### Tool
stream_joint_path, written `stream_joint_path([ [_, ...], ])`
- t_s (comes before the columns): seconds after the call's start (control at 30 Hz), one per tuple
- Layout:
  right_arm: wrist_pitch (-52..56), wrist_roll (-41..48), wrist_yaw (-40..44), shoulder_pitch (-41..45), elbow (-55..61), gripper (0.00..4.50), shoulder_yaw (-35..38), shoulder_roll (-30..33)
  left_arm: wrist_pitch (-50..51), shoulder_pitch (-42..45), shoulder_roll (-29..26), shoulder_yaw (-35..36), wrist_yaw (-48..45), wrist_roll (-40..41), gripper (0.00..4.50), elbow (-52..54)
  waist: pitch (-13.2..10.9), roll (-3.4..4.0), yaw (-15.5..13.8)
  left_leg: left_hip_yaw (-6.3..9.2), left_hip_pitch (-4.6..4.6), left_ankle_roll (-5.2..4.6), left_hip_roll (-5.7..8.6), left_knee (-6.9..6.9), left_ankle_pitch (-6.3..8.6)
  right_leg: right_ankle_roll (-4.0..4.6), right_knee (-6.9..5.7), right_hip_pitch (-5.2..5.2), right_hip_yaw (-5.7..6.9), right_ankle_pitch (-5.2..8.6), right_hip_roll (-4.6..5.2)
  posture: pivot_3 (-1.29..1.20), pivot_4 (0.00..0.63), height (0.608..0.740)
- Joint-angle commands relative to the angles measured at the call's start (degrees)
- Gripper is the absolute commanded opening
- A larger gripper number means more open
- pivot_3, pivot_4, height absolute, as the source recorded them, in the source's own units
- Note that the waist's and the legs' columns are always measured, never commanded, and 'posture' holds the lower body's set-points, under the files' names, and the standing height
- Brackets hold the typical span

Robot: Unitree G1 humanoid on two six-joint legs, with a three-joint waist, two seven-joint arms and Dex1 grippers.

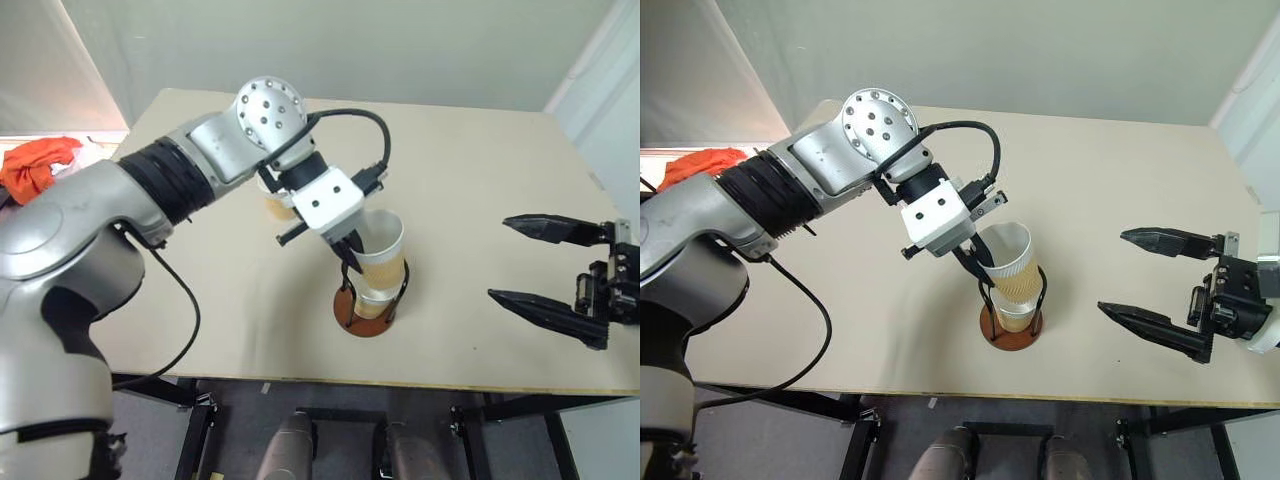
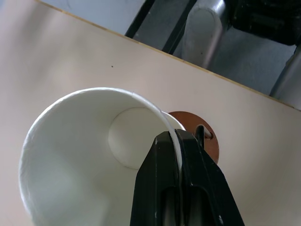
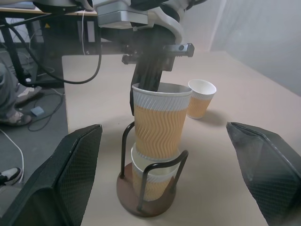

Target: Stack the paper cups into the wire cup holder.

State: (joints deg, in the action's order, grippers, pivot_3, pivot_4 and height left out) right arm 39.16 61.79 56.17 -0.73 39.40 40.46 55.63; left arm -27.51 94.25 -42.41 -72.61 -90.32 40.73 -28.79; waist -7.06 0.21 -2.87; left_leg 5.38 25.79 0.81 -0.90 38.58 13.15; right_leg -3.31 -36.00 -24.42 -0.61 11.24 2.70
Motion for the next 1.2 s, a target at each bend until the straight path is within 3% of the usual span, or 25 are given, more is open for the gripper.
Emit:
stream_joint_path([
  [0.03,-1.11,1.81,-0.98,0.22,1.33,4.50,2.87,0.58,-2.74,-0.14,3.13,4.70,-2.18,-4.52,0.23,-4.66,0.00,0.01,-0.12,0.01,-0.01,-0.02,0.02,0.08,-0.01,-0.03,0.00,0.06,0.00,-0.02,0.00,0.00,0.150,0.740],
  [0.13,-1.30,1.50,-1.28,0.08,1.22,4.50,2.65,0.54,-2.57,-0.42,3.07,4.72,-2.18,-5.10,0.87,-3.91,0.00,0.01,-0.12,0.00,0.01,-0.13,0.08,0.22,0.00,-0.14,0.04,0.09,-0.14,-0.08,0.01,0.00,0.150,0.740],
  [0.3,-1.59,1.02,-1.47,0.52,0.51,4.50,1.92,0.83,-3.61,-1.12,5.04,8.38,-2.18,-8.12,2.48,-6.83,0.01,0.02,-0.17,-0.02,0.04,-0.20,0.13,0.35,0.02,-0.19,0.05,0.11,-0.25,-0.11,0.00,0.00,0.150,0.740],
  [0.53,-2.87,0.01,-1.09,5.05,-1.76,4.50,-4.39,1.24,-1.94,-1.12,8.95,24.40,-0.06,-20.10,2.48,-27.21,0.03,0.06,-0.09,-0.25,-0.01,-0.41,0.20,0.42,0.02,-0.22,0.10,0.12,-0.77,-0.12,-0.11,0.00,0.150,0.740],
  [0.7,-3.77,-1.17,-0.81,9.07,-3.05,4.50,-10.56,0.71,-2.11,-1.78,6.74,31.79,14.96,-32.58,2.48,-41.83,0.02,0.09,0.73,-0.50,-0.24,-0.41,0.18,0.35,0.02,-0.39,0.09,0.12,-1.02,-0.11,-0.21,0.00,0.150,0.740],
  [0.9,-6.77,-8.43,-2.91,12.20,-6.10,4.50,-16.03,-0.52,2.51,-3.50,5.76,35.53,24.82,-44.59,2.48,-47.36,0.02,0.08,0.30,-0.81,-0.21,-0.17,0.23,0.41,-0.16,-0.50,0.12,0.09,-1.10,0.11,-0.22,0.00,0.150,0.740],
  [1.07,-7.34,-17.32,-10.04,16.68,-8.56,4.50,-22.39,-2.48,5.89,-5.72,6.75,39.42,25.69,-49.09,2.48,-48.54,0.03,0.06,0.19,-0.93,-0.14,-0.26,0.28,0.50,-0.14,-0.66,0.09,-0.08,-1.17,-0.05,0.09,0.00,0.150,0.740],
  [1.2,-6.51,-18.27,-11.68,16.65,-6.77,4.50,-23.47,-3.63,8.08,-7.05,7.45,41.81,23.83,-51.95,2.48,-48.87,0.03,0.06,0.21,-1.15,-0.01,-0.29,0.57,0.35,-0.14,-0.73,0.04,-0.36,-1.06,-0.05,0.19,0.00,0.150,0.740],
])
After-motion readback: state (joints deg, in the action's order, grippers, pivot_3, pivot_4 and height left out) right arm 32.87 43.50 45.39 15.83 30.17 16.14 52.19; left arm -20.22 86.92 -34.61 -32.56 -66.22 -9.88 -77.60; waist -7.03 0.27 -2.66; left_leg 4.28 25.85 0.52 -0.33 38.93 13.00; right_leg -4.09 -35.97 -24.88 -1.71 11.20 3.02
